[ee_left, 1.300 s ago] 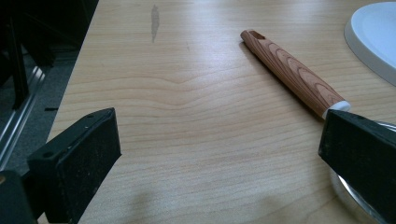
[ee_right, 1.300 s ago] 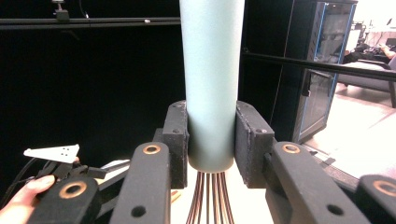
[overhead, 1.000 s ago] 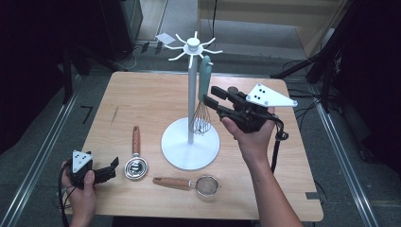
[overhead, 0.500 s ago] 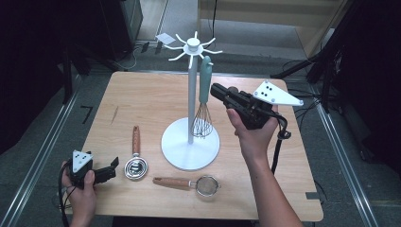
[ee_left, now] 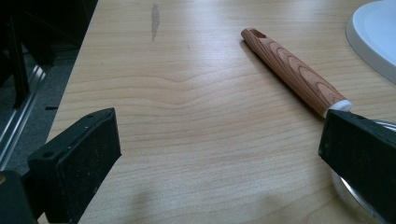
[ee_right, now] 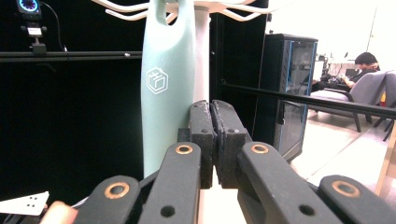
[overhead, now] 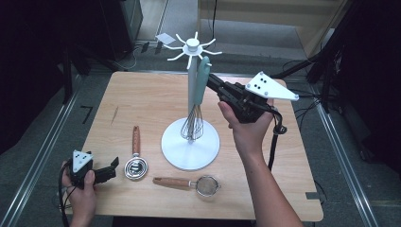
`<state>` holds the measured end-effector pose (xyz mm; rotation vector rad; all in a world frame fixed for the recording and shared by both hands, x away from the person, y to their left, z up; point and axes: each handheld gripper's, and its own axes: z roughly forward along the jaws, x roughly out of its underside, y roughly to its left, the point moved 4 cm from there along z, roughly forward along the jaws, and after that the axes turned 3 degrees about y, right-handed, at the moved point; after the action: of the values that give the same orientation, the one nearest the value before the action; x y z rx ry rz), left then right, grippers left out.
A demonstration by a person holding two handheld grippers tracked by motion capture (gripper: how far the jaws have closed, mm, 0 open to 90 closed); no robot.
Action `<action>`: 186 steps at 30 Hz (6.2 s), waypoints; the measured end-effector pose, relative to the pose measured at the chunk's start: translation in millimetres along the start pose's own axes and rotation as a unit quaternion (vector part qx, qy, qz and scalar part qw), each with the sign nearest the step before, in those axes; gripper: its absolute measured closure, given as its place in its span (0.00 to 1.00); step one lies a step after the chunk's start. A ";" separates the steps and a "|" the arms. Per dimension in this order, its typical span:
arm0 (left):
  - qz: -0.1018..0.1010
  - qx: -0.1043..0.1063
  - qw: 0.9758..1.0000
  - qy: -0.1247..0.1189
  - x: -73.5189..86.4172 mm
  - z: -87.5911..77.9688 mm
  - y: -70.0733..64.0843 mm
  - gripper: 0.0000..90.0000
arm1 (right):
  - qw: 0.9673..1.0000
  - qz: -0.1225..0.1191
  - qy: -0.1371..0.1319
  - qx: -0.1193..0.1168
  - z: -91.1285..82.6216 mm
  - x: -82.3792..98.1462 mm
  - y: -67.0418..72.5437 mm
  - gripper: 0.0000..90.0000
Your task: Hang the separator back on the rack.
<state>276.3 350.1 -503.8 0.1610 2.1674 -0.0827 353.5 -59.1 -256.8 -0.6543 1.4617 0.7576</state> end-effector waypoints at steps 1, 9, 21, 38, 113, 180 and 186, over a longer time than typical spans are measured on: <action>0.000 0.000 1.000 0.001 0.0 -0.1 0.0 0.00 | 1.000 0.000 0.003 -0.001 0.3 0.1 1.0 0.99; 0.000 0.001 1.000 0.000 0.0 0.0 0.0 0.00 | 1.000 -0.004 0.001 -0.001 1.7 -1.1 7.1 0.98; 0.001 0.000 1.000 0.000 0.0 0.1 -0.1 0.00 | 1.000 -0.010 -0.006 -0.008 2.3 -7.7 14.0 0.98; 0.001 0.000 1.000 0.000 -0.1 0.2 -0.1 0.00 | 1.000 -0.012 -0.005 -0.013 9.2 -7.7 26.3 0.98; 0.007 -0.020 1.000 0.014 1.2 0.8 -2.5 0.10 | 0.995 -0.033 0.095 0.026 -19.8 68.8 5.9 0.81; 0.110 0.150 0.979 0.084 15.5 -16.0 -122.7 1.00 | 0.933 -0.031 0.351 -0.071 -55.2 219.9 28.6 0.63; 0.114 0.154 0.977 0.096 17.5 -13.8 -124.9 1.00 | 0.920 -0.034 0.379 -0.099 -50.9 223.0 40.1 0.69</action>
<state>236.9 229.7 -510.6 0.6167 2.3015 -0.2810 282.6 -62.4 -477.9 -1.2416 2.0592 0.6248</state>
